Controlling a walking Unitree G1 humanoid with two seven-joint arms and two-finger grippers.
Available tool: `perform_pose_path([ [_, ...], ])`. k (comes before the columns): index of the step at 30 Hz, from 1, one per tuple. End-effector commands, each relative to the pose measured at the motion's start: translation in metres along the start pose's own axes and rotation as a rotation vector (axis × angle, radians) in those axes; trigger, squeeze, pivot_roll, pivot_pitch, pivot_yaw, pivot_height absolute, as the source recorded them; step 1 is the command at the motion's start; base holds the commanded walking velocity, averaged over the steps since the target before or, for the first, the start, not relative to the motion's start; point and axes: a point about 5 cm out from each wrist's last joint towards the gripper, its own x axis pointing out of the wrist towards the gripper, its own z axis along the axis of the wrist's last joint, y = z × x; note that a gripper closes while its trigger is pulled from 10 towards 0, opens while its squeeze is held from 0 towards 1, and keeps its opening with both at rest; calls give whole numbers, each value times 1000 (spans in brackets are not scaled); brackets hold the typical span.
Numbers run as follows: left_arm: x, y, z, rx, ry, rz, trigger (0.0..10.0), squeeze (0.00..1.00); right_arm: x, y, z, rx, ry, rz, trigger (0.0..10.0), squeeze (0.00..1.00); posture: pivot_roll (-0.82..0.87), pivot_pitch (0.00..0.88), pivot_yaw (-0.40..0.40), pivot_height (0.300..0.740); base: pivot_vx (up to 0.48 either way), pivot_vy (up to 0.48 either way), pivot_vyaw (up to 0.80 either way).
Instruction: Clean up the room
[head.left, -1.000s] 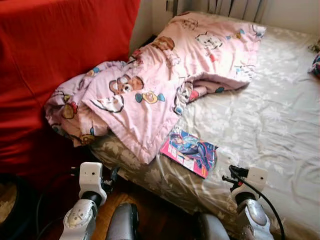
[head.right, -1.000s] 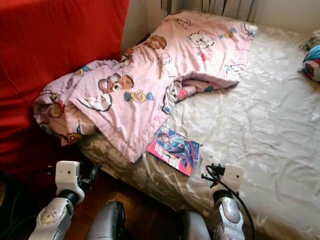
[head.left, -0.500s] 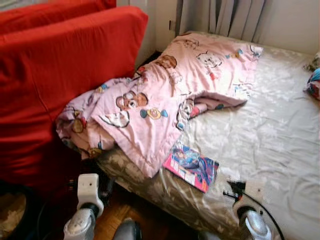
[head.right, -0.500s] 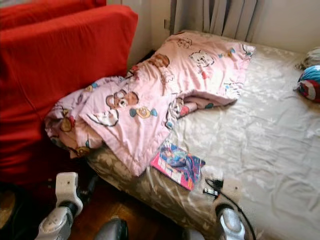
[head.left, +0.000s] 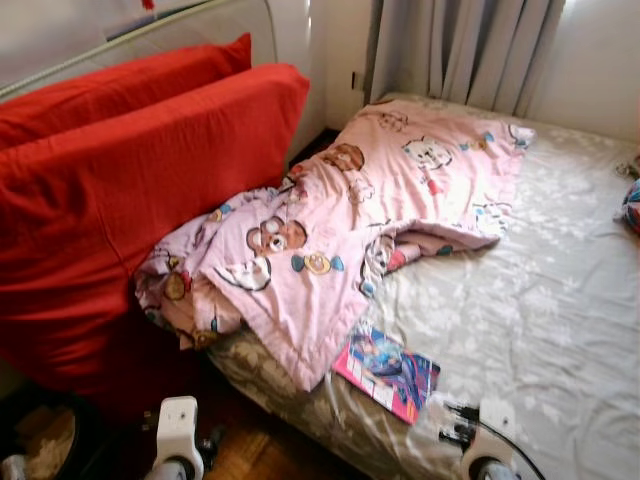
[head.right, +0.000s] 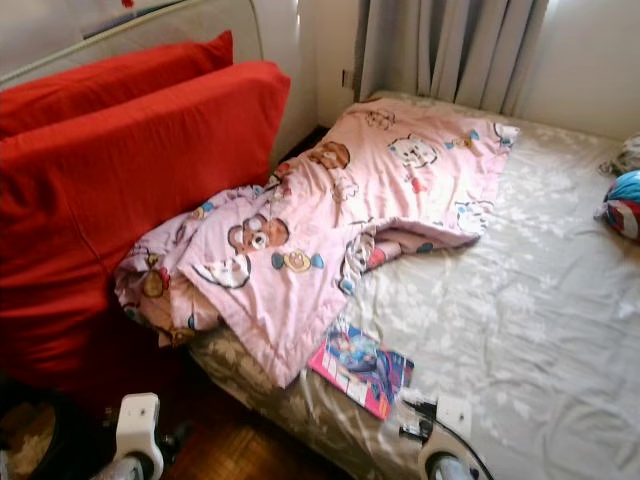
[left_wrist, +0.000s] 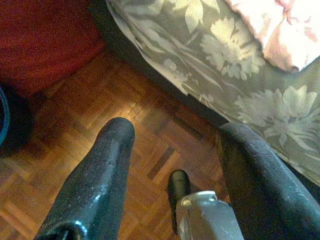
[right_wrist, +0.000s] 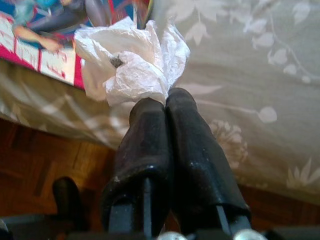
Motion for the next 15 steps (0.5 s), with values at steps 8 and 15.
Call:
perform_pose_path([
  [8,-5,0,-24,-8,97,25,10000,0,-5,-2,-22,22,87,-23,10000,0,52,49,0,740,0,0,0],
  [15,-10,7,-37,-11,147,47,10000,0,-7,-3,-27,10,109,-27,10000,0,54,50,-4,740,0,0,0],
])
